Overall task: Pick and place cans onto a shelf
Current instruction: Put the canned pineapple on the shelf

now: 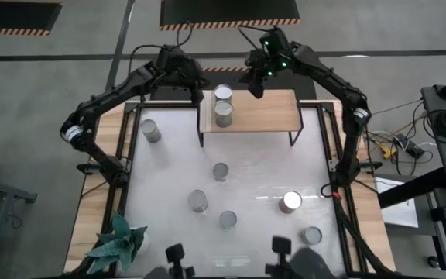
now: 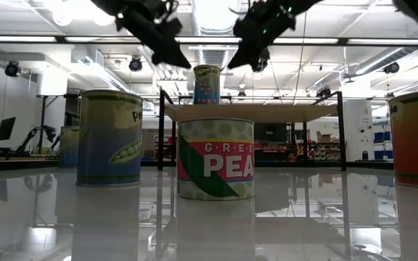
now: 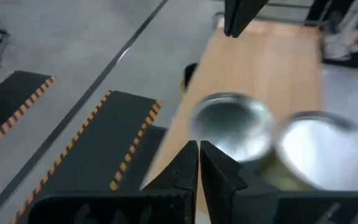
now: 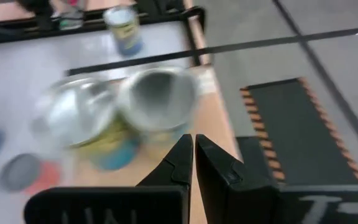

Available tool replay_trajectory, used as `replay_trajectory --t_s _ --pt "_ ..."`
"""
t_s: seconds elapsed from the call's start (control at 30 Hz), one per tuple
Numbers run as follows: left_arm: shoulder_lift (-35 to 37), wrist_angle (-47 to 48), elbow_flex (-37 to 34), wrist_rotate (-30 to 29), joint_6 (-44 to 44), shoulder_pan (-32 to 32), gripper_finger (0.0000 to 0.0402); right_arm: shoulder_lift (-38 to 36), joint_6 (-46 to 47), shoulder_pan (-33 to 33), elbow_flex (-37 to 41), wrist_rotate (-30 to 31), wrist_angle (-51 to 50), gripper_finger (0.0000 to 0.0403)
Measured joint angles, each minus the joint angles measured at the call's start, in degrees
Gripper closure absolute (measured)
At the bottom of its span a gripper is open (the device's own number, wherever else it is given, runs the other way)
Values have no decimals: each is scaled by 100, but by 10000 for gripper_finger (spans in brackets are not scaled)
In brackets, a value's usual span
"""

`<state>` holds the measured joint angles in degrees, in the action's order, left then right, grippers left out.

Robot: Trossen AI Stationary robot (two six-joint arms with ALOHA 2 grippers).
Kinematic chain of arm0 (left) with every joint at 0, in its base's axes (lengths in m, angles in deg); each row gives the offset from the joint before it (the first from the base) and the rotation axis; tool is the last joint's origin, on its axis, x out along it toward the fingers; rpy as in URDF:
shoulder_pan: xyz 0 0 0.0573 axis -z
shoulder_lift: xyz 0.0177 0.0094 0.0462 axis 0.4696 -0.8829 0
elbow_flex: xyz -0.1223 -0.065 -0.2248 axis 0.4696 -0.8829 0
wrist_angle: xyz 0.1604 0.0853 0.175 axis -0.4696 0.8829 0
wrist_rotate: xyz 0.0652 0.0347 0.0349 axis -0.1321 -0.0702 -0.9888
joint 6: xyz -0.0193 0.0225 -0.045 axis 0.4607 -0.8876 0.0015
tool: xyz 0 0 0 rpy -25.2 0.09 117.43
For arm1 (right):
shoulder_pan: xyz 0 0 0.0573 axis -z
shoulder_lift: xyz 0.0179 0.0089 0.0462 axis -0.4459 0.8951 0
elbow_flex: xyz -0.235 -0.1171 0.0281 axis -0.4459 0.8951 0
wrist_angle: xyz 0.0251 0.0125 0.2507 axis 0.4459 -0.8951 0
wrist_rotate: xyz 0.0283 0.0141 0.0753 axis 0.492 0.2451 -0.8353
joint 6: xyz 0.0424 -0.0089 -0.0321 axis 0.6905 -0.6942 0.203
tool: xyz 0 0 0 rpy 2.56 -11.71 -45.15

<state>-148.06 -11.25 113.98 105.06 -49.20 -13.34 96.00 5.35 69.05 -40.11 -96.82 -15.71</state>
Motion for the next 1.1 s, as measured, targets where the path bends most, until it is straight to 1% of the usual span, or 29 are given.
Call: replay_trajectory --t_s 0.1,0.2,0.37,0.43,0.57,0.63,0.8,0.93,1.0,1.1 --pt "500 -35 -450 17 131 290 402 -427 221 -291 368 0 -167 394" --pt "1144 -268 -1040 -3 415 660 402 -996 603 -672 947 0 -164 394" --pt "2225 -851 -2141 -22 1068 1498 402 -2014 1730 -1522 2146 27 13 394" --pt "2642 -1142 -2537 -14 1296 1868 402 -2381 2339 -1987 2656 279 142 394" --pt "3306 -1678 -3168 -52 1634 2530 402 -2971 3662 -3039 3548 1328 166 394" --pt "3532 -1877 -3390 -163 1790 2819 402 -3169 4400 -3539 3934 1607 153 394" --pt "3920 -2118 -3680 -545 1915 3347 402 -3425 6199 -4717 4756 1728 132 394" --pt "4001 -2108 -3749 -612 1925 3570 402 -3432 7516 -5542 5137 1867 -143 394" --pt "4002 -2130 -3747 -614 1924 3616 402 -3395 7899 -5913 5237 1998 -417 394" --pt "3945 -2122 -3747 -615 1912 3631 402 -3369 8173 -6409 5404 2334 -930 394"
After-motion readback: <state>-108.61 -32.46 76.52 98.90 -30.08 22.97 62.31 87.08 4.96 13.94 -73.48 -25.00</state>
